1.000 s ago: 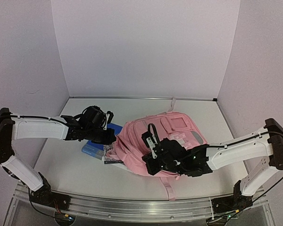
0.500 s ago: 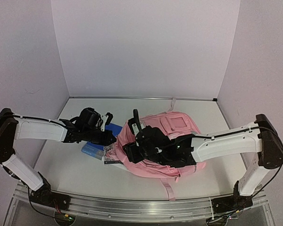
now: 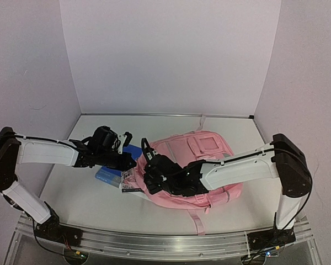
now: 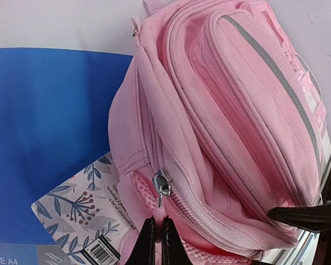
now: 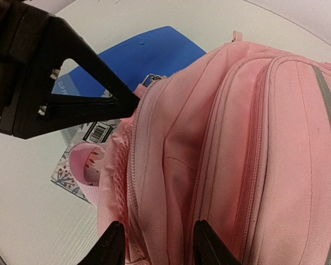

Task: Pack the student bag
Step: Unzip the student bag at the center of the board.

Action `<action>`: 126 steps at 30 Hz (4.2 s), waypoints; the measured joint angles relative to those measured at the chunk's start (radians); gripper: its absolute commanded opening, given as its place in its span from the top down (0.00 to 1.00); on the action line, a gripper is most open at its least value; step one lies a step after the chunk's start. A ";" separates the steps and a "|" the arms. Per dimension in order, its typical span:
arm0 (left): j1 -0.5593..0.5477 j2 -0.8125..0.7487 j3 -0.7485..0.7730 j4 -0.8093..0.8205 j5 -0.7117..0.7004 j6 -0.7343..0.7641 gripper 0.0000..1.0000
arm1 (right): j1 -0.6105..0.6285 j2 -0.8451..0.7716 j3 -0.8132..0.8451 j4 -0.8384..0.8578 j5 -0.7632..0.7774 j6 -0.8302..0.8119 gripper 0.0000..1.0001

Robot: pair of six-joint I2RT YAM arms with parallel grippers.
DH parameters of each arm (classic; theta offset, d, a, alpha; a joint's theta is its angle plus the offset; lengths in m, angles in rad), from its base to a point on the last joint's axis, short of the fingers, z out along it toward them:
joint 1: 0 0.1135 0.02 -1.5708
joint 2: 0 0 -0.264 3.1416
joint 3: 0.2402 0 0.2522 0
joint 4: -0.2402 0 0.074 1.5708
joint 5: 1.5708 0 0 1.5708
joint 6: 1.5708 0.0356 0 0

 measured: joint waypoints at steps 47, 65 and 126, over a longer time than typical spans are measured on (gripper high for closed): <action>0.029 0.037 0.085 -0.106 -0.024 0.075 1.00 | -0.045 -0.142 -0.160 0.072 -0.082 -0.053 1.00; 0.168 0.336 0.421 -0.146 0.260 0.267 1.00 | -0.074 -0.465 -0.279 0.019 -0.221 -0.134 1.00; 0.052 -0.263 -0.403 0.199 0.053 -0.706 0.33 | -0.259 -0.463 -0.279 -0.134 0.090 0.083 1.00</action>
